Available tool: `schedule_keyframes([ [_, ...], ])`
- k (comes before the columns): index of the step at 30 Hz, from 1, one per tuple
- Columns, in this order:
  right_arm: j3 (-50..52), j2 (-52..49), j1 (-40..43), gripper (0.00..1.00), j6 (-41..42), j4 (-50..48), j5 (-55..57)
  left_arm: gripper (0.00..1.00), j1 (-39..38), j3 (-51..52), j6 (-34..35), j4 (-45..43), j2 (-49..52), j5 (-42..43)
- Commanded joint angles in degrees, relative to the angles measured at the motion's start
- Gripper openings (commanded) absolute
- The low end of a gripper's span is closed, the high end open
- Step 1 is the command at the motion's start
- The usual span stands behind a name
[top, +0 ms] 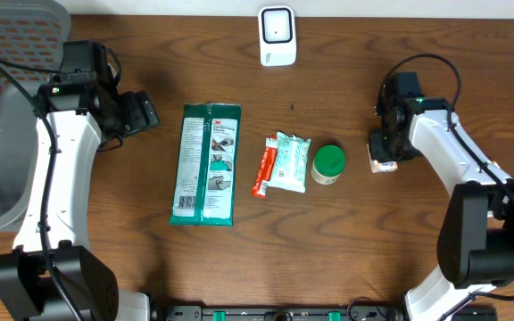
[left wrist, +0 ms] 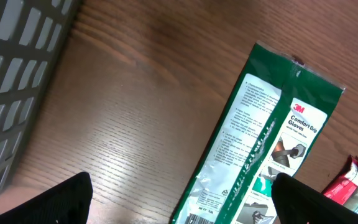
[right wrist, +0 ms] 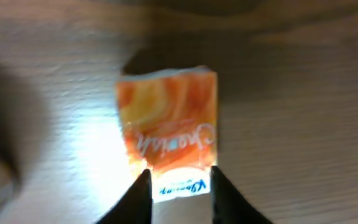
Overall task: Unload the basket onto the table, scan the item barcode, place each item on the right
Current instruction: 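Move the right gripper onto the small orange carton and grasp it, then lift the orange carton and carry it up to the white scanner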
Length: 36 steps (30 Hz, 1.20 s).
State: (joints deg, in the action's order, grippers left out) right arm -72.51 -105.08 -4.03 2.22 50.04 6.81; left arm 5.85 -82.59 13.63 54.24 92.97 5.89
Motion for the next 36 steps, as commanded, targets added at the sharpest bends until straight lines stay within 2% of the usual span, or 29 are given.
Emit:
schedule_keyframes([
  [1,-3.39,3.02,0.2,0.31,0.31,1.03,-4.35,0.92,0.24,-0.15,-0.33,0.33,0.26,-0.09],
  [4,-3.43,3.82,0.2,0.35,0.31,2.47,-4.35,0.92,0.24,-0.15,-0.33,0.33,0.26,-0.09],
  [9,-3.39,3.82,0.2,0.34,0.98,4.2,-4.42,0.92,0.24,-0.15,-0.33,0.31,0.26,-0.09],
  [17,-3.39,3.82,-0.2,0.4,1.2,3.04,-6.29,0.92,0.24,-0.15,-0.33,0.33,0.26,-0.09],
  [25,-3.37,3.8,-0.63,0.53,1.64,1.73,-7.37,0.92,0.24,-0.15,-0.33,0.33,0.26,-0.09],
  [30,-2.71,3.72,-0.96,0.49,2.91,0.22,-7.34,0.92,0.24,-0.15,-0.33,0.33,0.26,-0.09],
  [36,1.42,3.72,-2.1,0.49,2.86,-5.44,-7.02,0.93,0.24,-0.15,-0.33,0.33,0.26,-0.09],
])
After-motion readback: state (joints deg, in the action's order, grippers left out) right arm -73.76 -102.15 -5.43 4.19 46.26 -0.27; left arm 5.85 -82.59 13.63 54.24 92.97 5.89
